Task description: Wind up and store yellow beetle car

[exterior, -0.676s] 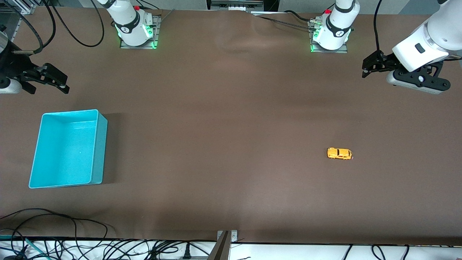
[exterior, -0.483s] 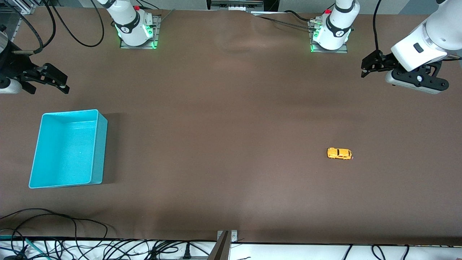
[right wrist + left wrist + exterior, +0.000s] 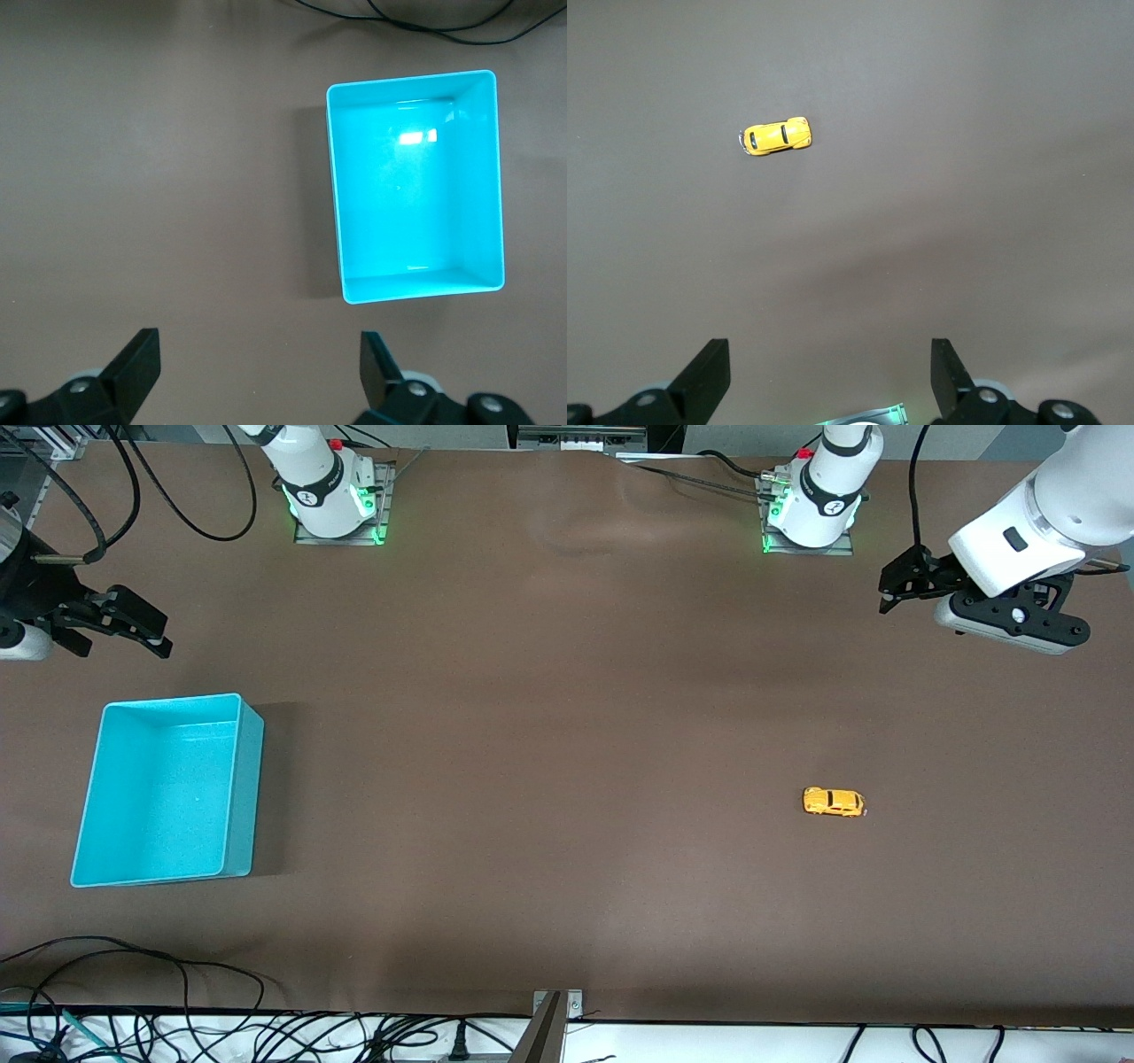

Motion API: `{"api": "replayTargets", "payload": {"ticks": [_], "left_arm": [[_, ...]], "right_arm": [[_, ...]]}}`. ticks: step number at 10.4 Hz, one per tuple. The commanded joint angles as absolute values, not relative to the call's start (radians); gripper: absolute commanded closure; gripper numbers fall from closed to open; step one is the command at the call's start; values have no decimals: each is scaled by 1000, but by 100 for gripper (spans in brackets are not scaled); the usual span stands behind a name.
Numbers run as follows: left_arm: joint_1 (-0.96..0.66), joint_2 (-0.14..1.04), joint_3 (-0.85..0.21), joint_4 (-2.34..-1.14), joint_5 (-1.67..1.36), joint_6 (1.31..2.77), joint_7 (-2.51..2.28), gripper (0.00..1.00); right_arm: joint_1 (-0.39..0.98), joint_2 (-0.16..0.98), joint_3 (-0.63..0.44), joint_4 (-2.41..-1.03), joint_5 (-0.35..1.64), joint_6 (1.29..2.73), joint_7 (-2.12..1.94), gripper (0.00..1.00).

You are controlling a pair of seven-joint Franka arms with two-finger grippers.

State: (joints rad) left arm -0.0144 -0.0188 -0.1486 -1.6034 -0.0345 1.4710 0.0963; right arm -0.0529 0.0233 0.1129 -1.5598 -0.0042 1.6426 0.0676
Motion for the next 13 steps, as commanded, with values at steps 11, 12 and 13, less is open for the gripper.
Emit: {"api": "replayTargets", "payload": {"ticks": [11,12,13], "left_arm": [[-9,-3,-150,-1577,-8,1463,109,0],[-9,-3,-150,-1577,-8,1463,109,0],[-14,-3,-150,-1577,-8,1463,106,0]], "right_arm": [[-55,41,117,-1563,17,1634,83,0],[-55,49,117,-1565,17,1635,81,0],[-57,57,117,-1565,17,1632,74,0]]}}
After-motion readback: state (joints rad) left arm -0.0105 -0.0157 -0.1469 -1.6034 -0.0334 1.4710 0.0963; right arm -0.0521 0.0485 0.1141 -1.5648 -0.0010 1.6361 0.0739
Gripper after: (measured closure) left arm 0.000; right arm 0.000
